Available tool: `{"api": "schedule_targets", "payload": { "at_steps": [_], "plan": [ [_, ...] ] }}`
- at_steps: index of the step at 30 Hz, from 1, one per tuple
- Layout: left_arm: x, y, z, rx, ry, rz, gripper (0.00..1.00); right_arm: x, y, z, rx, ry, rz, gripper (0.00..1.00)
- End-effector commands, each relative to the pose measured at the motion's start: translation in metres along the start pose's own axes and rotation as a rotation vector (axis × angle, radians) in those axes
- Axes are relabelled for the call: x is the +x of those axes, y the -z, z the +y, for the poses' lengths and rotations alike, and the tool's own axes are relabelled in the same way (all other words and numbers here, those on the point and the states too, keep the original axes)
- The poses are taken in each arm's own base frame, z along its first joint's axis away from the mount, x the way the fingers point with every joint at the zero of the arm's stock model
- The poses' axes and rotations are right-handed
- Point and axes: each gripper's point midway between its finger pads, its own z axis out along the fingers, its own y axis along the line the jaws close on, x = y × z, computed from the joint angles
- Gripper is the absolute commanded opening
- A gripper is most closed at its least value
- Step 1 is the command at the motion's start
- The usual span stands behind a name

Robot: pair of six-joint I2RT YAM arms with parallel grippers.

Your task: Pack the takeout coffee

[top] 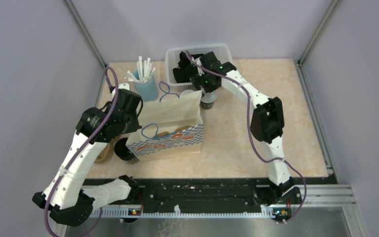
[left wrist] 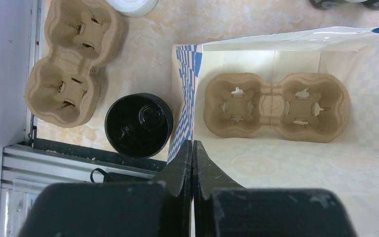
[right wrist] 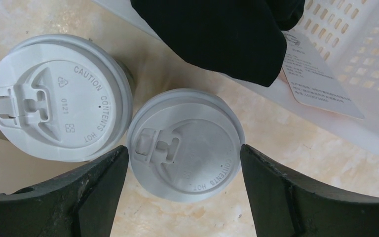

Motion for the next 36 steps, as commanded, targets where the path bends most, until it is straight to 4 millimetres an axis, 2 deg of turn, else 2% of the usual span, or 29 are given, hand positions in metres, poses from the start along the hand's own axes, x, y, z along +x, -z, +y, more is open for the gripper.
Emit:
{"api": "schedule_targets", "payload": {
  "at_steps": [1,12,20,36],
  "plan": [
    [-0.01,0.002,-0.002,0.015,0.008,-0.043,0.0,-0.01,-0.002,0.004,-0.002,0.003,-0.021,0.84],
    [-0.011,0.001,-0.003,0.018,0.0,-0.047,0.0,-0.007,-0.001,-0.001,0.03,0.007,-0.005,0.89],
    [-0.009,0.0,-0.003,0.017,0.001,-0.044,0.0,-0.018,0.01,0.001,0.031,0.012,-0.036,0.9],
    [-0.01,0.002,-0.002,0.02,0.001,-0.048,0.0,-0.005,-0.003,0.006,0.013,0.003,0.003,0.9]
  ]
}}
